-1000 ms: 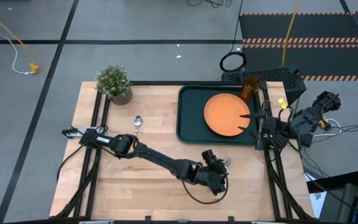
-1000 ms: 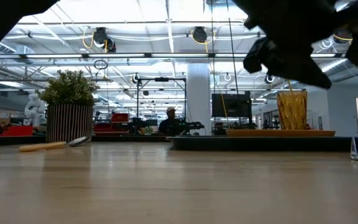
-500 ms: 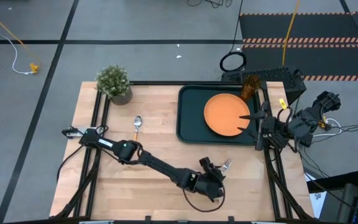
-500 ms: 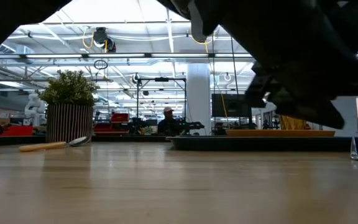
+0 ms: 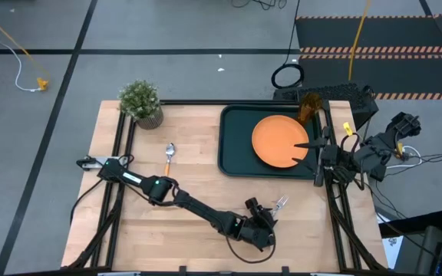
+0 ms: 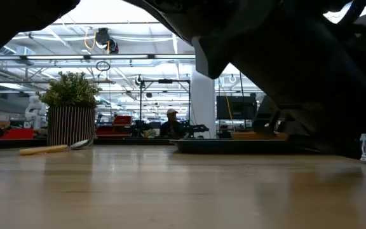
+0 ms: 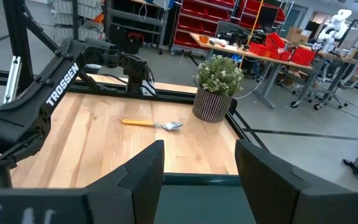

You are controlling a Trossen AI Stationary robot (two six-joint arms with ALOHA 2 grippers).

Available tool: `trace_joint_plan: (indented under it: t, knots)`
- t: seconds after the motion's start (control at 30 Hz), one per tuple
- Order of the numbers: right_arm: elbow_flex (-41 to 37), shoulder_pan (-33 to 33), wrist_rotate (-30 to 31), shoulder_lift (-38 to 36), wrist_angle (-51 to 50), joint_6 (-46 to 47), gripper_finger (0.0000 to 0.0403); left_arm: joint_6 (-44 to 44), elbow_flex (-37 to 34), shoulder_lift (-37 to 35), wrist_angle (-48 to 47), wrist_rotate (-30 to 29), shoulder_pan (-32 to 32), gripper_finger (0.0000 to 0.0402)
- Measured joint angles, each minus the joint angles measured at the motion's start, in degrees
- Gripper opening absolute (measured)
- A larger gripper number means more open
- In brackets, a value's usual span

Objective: Pick and place plate/cup/fork/spoon on tray
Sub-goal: Put the pink fork on the left side of the orange plate

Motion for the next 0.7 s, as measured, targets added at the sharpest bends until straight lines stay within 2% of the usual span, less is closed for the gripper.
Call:
trace_joint_plan:
  t: [0.23, 0.37, 0.57, 0.7]
  knots:
    - [0.0, 0.01, -0.02, 0.04, 0.01, 0.02, 0.0192, 0.94, 0.05, 0.44, 0.44, 0.31, 0.75, 0.0218]
    - [0.0, 0.02, -0.16, 0.04, -0.01, 0.44, 0.0192, 3.36, 0.15, -0.24, -2.83, 3.21, 2.08, 0.0211]
    - [0.0, 0.02, -1.25, 0.14, -0.7, 1.44, 0.0192, 5.74, -0.05, -4.65, -15.08, 8.15, 2.82, 0.0154]
    - [0.0, 0.04, -1.76, 0.15, -1.88, 2.82, 0.0192, 5.09, -0.11, -8.08, -21.47, 9.14, 2.76, 0.0122]
